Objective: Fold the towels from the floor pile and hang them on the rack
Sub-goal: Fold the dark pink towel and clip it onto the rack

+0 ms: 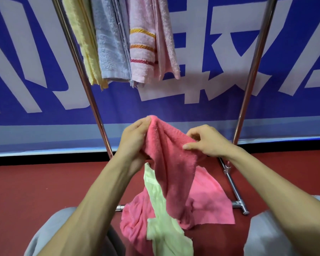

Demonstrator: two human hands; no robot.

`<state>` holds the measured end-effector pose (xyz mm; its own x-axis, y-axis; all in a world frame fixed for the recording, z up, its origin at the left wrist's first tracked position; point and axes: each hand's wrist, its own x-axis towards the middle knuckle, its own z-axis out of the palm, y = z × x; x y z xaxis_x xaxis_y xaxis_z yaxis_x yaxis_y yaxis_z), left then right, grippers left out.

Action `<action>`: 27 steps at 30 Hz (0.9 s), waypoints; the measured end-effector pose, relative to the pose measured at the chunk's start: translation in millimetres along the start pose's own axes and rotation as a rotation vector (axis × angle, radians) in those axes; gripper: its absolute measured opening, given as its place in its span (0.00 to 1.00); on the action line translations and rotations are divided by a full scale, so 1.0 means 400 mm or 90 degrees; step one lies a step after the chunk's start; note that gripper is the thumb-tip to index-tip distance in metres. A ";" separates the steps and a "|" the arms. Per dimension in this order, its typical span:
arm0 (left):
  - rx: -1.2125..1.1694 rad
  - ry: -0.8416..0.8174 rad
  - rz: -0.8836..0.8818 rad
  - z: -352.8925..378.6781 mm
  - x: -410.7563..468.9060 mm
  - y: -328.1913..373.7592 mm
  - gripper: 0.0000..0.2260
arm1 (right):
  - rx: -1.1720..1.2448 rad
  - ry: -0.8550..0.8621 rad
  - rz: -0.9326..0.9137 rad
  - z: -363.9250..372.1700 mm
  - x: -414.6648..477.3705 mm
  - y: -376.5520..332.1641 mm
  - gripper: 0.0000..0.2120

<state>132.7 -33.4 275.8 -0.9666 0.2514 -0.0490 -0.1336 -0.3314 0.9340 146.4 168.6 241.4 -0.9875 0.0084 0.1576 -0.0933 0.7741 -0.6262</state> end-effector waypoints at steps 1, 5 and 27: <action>-0.039 0.005 -0.003 -0.004 0.001 0.007 0.06 | -0.044 -0.009 -0.008 0.009 0.000 0.004 0.08; -0.203 0.054 -0.015 -0.036 0.013 0.038 0.07 | -0.095 -0.050 -0.002 0.031 -0.002 0.020 0.13; 0.144 -0.055 -0.077 -0.005 0.000 -0.037 0.08 | 0.377 0.013 0.110 -0.017 -0.034 -0.070 0.05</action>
<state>134.4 -30.2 261.1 -0.9228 0.3572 -0.1440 -0.1857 -0.0850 0.9789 163.4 150.9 262.0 -0.9925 0.1193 0.0270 0.0072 0.2773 -0.9608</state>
